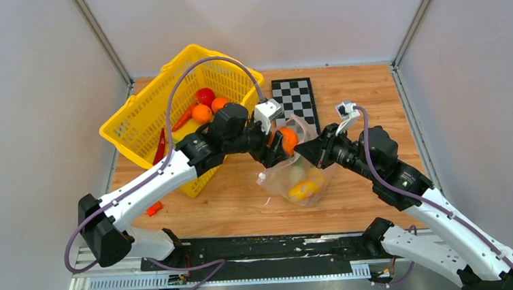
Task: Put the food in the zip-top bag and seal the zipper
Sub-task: Place the fake fruit in the zipper food storage bag.
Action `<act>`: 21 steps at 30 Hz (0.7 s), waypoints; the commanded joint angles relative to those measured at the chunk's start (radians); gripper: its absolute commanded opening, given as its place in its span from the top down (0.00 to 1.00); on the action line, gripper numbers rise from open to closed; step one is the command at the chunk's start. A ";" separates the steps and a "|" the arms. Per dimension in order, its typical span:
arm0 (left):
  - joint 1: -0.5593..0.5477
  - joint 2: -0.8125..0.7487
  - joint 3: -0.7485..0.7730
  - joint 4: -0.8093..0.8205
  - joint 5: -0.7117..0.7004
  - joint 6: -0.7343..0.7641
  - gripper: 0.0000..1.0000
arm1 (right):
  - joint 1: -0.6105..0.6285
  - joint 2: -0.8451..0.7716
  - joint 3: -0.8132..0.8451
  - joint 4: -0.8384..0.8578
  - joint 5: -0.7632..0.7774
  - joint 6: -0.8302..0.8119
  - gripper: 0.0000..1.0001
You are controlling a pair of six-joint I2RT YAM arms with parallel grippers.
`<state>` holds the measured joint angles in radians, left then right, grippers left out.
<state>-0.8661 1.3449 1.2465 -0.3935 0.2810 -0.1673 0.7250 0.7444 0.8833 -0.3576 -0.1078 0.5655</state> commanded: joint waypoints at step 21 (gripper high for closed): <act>-0.039 0.033 0.070 0.078 0.009 -0.024 0.13 | 0.004 -0.020 -0.009 0.091 0.014 0.020 1.00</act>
<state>-0.8967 1.3991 1.3117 -0.4145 0.3138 -0.1547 0.7250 0.7395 0.8803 -0.3317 -0.1181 0.5690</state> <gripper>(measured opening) 0.841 0.015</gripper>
